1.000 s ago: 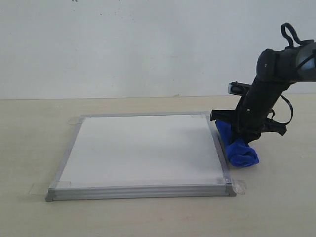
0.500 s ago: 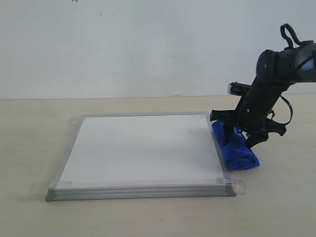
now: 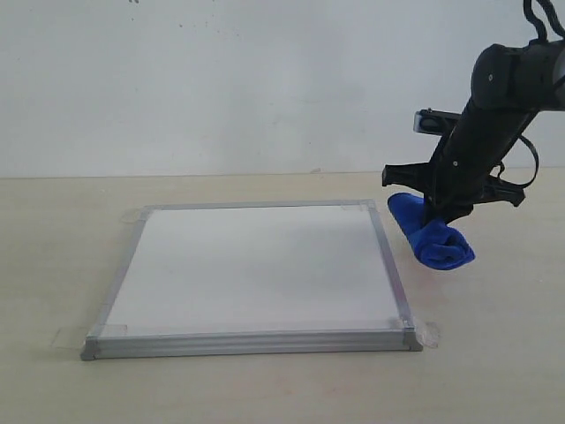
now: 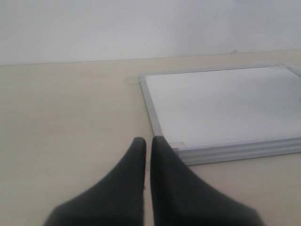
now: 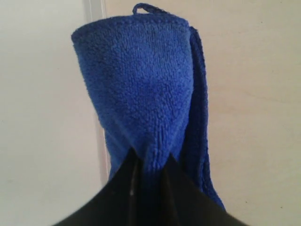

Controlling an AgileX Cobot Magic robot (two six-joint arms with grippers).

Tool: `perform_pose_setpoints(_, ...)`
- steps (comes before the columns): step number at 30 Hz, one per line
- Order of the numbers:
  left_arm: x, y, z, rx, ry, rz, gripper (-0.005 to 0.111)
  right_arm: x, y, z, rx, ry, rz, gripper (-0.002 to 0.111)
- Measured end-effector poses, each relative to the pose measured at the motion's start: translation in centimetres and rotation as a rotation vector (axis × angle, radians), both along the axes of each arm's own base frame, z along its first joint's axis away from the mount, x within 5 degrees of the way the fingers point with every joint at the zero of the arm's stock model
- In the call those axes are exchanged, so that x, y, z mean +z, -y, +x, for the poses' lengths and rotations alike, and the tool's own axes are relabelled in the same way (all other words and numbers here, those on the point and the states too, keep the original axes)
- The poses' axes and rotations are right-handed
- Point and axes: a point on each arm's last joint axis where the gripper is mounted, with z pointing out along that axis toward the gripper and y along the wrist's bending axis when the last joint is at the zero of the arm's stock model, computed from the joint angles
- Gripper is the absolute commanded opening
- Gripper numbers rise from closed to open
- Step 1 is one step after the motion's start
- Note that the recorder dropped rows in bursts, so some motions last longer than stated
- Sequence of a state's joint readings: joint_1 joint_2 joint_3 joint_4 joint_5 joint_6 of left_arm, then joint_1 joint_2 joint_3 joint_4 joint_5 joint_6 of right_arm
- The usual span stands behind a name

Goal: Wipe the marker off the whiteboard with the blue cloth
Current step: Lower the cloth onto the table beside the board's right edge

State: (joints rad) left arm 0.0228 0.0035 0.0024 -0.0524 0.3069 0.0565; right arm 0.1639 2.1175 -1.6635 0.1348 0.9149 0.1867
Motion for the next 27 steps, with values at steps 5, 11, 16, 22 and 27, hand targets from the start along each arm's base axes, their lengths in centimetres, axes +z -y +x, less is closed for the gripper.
perform_pose_setpoints(5,0.0,0.0,0.0,0.000,0.000,0.000,0.004,0.0,0.0,0.0,0.001,-0.002,0.003,0.000)
perform_pose_setpoints(11,0.0,0.0,0.0,0.000,0.000,0.000,0.004,-0.2,0.0,-0.1,0.000,0.002,0.003,0.000)
perform_pose_setpoints(16,0.0,0.0,0.0,0.000,0.000,0.000,0.004,-0.7,0.0,-0.2,-0.004,0.000,0.003,0.000)
perform_pose_setpoints(22,0.0,0.0,0.0,0.000,0.000,0.000,0.004,-1.0,-0.1,-0.1,-0.025,0.005,0.021,0.000)
perform_pose_setpoints(27,0.0,0.0,0.0,0.000,0.000,0.000,0.004,-2.7,-0.2,0.1,-0.034,-0.033,0.031,0.000)
